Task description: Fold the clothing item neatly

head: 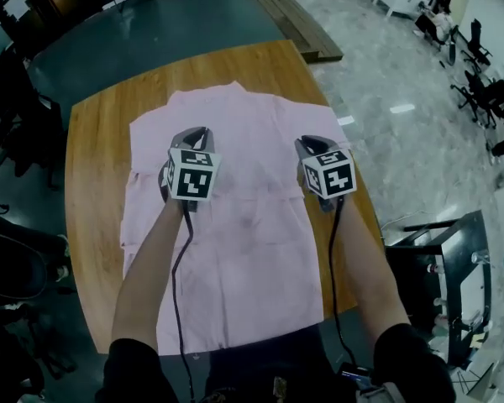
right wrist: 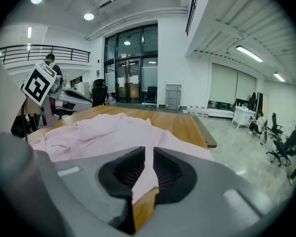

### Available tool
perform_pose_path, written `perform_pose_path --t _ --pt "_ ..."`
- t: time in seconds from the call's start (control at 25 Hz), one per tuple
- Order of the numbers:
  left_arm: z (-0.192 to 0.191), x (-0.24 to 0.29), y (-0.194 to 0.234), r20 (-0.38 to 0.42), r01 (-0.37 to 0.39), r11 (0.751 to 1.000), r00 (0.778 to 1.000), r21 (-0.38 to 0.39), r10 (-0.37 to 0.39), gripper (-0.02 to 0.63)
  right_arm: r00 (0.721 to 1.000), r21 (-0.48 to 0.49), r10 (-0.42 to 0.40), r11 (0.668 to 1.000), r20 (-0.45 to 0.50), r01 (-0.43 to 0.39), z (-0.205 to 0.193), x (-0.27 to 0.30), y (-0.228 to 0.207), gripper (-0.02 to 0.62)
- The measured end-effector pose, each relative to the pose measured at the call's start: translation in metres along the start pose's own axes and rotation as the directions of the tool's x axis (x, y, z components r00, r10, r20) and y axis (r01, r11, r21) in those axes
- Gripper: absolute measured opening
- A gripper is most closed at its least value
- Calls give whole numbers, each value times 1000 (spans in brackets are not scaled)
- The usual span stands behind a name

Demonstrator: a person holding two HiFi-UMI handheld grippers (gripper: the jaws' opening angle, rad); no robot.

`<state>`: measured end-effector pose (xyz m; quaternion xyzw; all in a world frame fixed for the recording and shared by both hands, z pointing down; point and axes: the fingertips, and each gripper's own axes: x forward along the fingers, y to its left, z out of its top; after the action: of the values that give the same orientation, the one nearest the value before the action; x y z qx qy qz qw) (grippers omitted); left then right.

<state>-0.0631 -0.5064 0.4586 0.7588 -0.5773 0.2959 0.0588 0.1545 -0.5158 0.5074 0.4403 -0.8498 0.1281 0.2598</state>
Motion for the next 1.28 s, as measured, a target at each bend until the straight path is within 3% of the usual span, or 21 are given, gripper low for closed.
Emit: perform_pose_path --t 0.28,0.52,0.6,0.76,1.0,1.08,1.2,1.28 --pt "29 36 -95 -26 73 997 997 -24 -74 8 999 78 -26 997 -26 28 -43 -21 -99 41" --pt "18 64 -153 -93 123 992 988 -41 -126 8 995 124 -41 991 -87 51 -89 -18 -158 41" --pt "12 73 -166 -115 133 990 984 -46 -138 8 994 137 -43 989 -102 57 -101 -15 -171 47" --pt "10 86 -186 -128 144 989 981 -37 -148 8 992 182 -17 983 -121 39 -117 -6 -188 134" --pt "11 92 -200 -138 150 988 978 -41 -154 8 991 332 57 943 -123 -13 -133 12 -197 153" --pt "8 91 -199 -149 150 988 977 -46 -155 8 990 350 80 936 -118 -35 -133 13 -196 133" --pt "8 91 -192 -137 157 987 977 -43 -161 8 991 302 48 953 -123 -8 -123 7 -197 34" --pt "8 90 -184 -130 155 987 979 -49 -160 8 996 259 22 966 -92 2 -104 0 -193 29"
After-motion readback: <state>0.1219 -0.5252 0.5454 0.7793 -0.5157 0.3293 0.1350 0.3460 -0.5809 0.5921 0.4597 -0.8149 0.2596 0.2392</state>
